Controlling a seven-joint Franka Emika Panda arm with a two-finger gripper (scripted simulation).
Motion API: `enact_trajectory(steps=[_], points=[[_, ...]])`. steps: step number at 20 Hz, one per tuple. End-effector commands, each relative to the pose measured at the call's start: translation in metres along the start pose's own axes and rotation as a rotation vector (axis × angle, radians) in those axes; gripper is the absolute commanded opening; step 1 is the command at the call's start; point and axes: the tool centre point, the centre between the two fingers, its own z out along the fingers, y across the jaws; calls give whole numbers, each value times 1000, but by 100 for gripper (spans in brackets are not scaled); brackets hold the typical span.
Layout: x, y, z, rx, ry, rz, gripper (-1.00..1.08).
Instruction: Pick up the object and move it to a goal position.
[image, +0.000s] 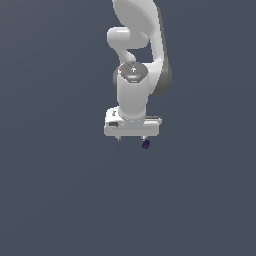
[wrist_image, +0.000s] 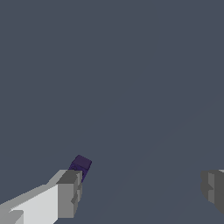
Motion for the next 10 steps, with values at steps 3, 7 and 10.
enact_trajectory(steps=[3,7,10], points=[[-1,0,2,2,-3,3,100],[-7,3,16,18,-21,19,100],[-9,4,20,24,-27,20,100]])
